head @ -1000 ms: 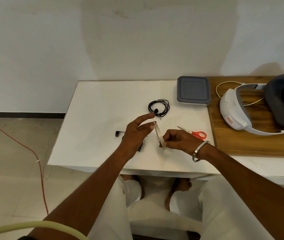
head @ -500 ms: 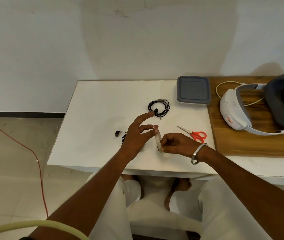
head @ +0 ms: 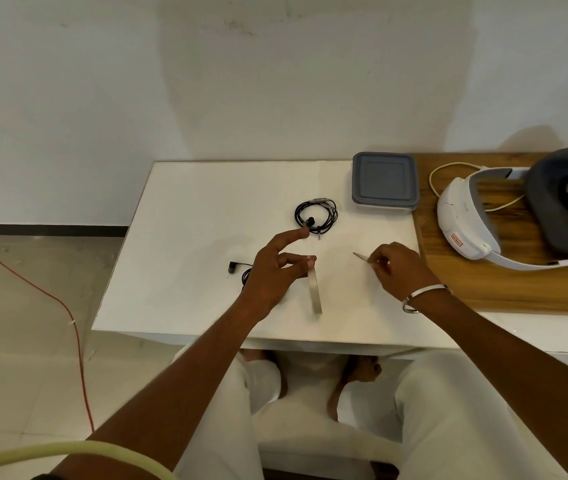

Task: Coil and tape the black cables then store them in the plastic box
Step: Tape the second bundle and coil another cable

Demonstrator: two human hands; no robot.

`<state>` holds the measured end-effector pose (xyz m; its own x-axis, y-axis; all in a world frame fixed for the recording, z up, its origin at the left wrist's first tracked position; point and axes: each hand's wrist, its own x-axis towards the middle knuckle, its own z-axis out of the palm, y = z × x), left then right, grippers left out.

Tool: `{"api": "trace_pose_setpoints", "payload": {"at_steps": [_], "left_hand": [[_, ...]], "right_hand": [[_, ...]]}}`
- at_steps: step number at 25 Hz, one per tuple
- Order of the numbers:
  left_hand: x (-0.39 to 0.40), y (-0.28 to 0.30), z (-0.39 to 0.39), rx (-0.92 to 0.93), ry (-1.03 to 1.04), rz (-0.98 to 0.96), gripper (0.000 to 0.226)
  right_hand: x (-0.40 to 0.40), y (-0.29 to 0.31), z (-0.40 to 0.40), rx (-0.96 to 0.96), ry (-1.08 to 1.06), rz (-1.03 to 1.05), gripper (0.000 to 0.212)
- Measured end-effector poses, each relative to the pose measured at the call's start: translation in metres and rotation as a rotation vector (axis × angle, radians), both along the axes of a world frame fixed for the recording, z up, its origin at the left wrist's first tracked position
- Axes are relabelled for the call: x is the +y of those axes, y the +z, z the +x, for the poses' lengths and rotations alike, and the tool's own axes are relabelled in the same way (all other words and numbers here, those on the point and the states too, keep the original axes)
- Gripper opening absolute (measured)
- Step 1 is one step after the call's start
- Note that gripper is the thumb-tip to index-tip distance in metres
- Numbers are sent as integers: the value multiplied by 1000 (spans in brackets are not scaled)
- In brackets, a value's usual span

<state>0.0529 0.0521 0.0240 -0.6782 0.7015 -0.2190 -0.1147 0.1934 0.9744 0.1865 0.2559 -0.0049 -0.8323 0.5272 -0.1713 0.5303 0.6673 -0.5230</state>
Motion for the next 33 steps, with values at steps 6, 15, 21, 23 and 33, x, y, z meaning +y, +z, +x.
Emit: {"api": "trace_pose_setpoints", "payload": {"at_steps": [6,15,21,23,33], "left_hand": [[3,4,-1,62,0,-68,45],[3,9,-2,106,-42,-98,47],[5,10,-1,149,-115,-81,47],[5,11,-3,152,-136,-92,48],[5,24,-16,143,-396,-243,51]], "right_hand": [[6,-2,26,-238,-72,135,37],[4,-6,24,-402,-61,187,33],[8,18,9,-302,-34,-209,26],[5,26,9,-335,86,-411,18],[-11,37,-6,-602,241,-746,31]]}}
